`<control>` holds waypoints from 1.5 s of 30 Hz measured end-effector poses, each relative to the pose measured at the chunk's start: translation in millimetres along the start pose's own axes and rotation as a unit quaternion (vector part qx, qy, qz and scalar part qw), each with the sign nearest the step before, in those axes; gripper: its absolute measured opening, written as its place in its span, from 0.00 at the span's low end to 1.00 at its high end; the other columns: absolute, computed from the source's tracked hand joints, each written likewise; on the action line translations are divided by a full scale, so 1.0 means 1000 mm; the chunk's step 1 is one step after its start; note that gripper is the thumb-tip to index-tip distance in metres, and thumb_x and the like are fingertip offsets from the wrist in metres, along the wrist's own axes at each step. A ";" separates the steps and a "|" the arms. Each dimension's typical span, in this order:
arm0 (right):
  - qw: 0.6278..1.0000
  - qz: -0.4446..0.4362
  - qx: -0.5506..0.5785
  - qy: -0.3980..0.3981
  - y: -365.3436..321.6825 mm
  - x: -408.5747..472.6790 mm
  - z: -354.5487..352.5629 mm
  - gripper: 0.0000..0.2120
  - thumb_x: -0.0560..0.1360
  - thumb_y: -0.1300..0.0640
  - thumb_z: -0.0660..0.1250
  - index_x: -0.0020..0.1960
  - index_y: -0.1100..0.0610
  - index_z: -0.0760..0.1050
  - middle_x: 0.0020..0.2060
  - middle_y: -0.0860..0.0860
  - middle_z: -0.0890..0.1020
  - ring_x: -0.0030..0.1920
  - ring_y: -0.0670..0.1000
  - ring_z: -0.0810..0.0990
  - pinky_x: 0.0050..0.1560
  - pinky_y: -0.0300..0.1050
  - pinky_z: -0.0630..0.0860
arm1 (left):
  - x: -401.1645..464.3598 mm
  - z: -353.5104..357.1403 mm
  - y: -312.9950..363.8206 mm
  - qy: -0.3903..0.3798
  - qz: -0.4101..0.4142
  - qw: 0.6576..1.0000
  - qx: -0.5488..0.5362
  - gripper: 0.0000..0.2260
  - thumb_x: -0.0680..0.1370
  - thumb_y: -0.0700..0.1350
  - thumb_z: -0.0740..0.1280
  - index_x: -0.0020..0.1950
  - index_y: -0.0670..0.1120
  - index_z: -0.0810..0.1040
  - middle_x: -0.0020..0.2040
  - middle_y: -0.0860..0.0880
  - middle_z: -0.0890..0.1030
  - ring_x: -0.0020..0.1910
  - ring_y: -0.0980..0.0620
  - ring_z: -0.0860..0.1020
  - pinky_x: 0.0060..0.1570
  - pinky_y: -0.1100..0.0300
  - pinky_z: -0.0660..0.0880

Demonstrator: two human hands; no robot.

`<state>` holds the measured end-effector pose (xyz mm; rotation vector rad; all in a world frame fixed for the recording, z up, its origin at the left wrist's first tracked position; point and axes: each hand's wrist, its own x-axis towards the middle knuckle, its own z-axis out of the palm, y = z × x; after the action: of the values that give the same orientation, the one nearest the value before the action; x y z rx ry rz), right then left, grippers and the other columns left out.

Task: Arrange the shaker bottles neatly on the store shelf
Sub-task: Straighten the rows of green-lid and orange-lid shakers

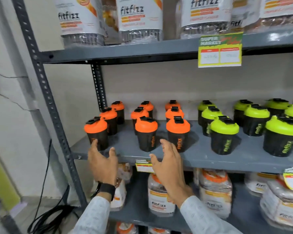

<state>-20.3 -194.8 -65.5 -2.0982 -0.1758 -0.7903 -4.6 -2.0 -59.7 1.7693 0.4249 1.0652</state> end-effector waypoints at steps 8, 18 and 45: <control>0.995 0.104 -0.007 0.010 -0.030 0.021 0.050 0.52 0.73 0.51 0.78 0.84 0.56 0.48 0.79 0.57 0.62 0.77 0.60 0.64 0.74 0.53 0.65 | 0.068 -0.016 -0.027 -0.058 0.002 0.998 0.014 0.43 0.70 0.47 0.80 0.79 0.43 0.60 0.77 0.39 0.65 0.76 0.39 0.64 0.73 0.41 0.64; 0.987 0.142 0.069 0.018 -0.033 0.051 0.062 0.44 0.68 0.62 0.77 0.79 0.49 0.61 0.66 0.52 0.79 0.66 0.57 0.78 0.66 0.58 0.77 | 0.088 -0.013 -0.038 -0.133 0.023 0.991 -0.013 0.38 0.69 0.47 0.80 0.76 0.50 0.65 0.70 0.45 0.76 0.68 0.41 0.75 0.66 0.38 0.72; 0.971 0.146 -0.027 0.187 -0.068 0.031 0.129 0.37 0.67 0.52 0.84 0.69 0.55 0.70 0.62 0.53 0.76 0.64 0.57 0.77 0.60 0.49 0.76 | 0.092 -0.014 -0.050 -0.112 0.062 0.992 0.009 0.38 0.69 0.51 0.80 0.75 0.52 0.67 0.68 0.46 0.79 0.67 0.41 0.77 0.62 0.39 0.76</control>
<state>38.6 -58.4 -55.9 -1.9225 0.3537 -0.9975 43.3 91.8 -58.8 1.9264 0.1900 0.9367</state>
